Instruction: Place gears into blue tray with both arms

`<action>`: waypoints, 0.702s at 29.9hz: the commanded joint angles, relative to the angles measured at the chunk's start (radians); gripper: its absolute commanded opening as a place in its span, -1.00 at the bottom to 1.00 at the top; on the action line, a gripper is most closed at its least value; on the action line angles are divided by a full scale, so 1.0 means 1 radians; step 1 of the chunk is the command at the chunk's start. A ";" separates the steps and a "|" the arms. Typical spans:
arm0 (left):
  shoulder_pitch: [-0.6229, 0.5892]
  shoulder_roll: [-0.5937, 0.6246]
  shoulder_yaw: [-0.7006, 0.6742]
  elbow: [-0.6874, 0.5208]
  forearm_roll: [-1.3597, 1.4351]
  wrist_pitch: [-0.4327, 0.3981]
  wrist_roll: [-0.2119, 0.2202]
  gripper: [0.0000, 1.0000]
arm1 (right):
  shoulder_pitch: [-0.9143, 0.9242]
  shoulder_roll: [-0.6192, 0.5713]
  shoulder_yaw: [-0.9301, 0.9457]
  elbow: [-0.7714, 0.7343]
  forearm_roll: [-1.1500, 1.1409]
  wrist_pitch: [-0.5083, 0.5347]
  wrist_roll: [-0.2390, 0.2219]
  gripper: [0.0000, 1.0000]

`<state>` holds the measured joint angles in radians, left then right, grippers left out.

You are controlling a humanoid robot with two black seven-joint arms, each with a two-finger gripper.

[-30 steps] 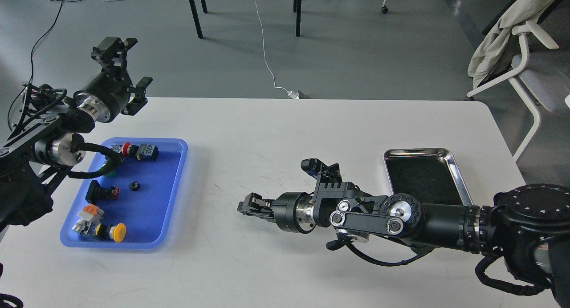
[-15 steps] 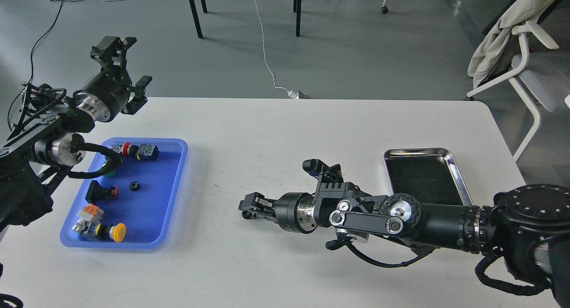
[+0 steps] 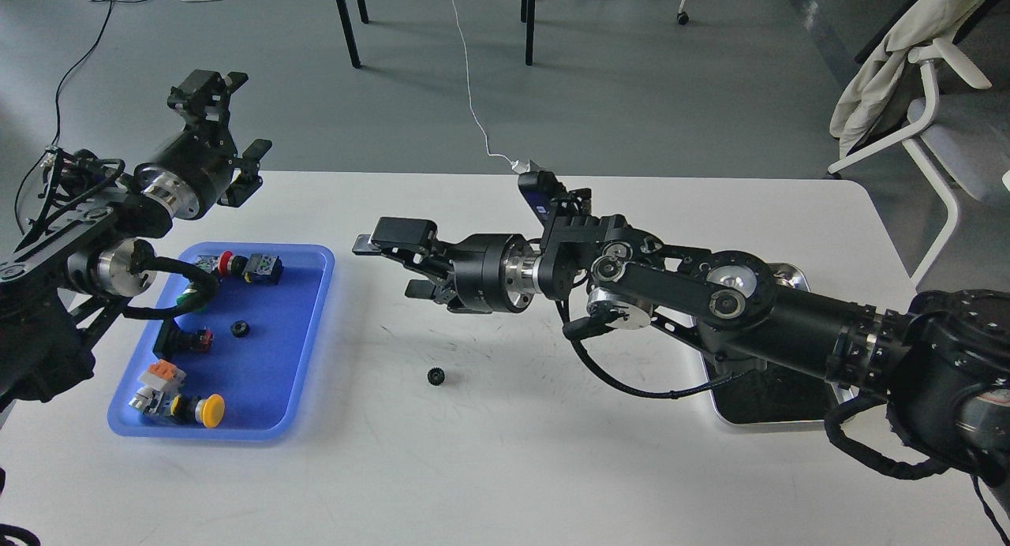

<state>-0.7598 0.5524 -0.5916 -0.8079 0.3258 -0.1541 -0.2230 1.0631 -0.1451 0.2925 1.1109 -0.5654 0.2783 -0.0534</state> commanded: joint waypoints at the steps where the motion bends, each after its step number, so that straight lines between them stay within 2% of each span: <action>1: -0.001 0.032 -0.002 -0.016 0.035 -0.004 0.007 0.96 | -0.041 -0.186 0.089 0.076 0.047 0.016 0.010 0.99; 4: -0.001 0.079 -0.001 -0.088 0.093 -0.005 0.011 0.96 | -0.148 -0.315 0.236 0.125 0.099 0.018 0.012 0.99; 8: 0.013 0.155 0.001 -0.212 0.202 -0.004 0.024 0.96 | -0.345 -0.407 0.515 0.167 0.153 0.019 0.014 0.99; 14: 0.033 0.303 0.067 -0.457 0.372 0.005 0.031 0.96 | -0.592 -0.418 0.882 0.159 0.291 0.022 0.012 0.99; 18: 0.042 0.408 0.171 -0.638 0.599 0.071 0.028 0.96 | -0.747 -0.418 1.036 0.162 0.399 0.062 0.015 0.99; 21: 0.042 0.435 0.213 -0.743 0.781 0.132 0.030 0.96 | -0.857 -0.418 1.115 0.156 0.464 0.107 0.035 0.99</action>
<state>-0.7191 0.9591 -0.4200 -1.4534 0.9427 -0.0756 -0.1936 0.3142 -0.5631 1.3256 1.2718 -0.1654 0.3434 -0.0369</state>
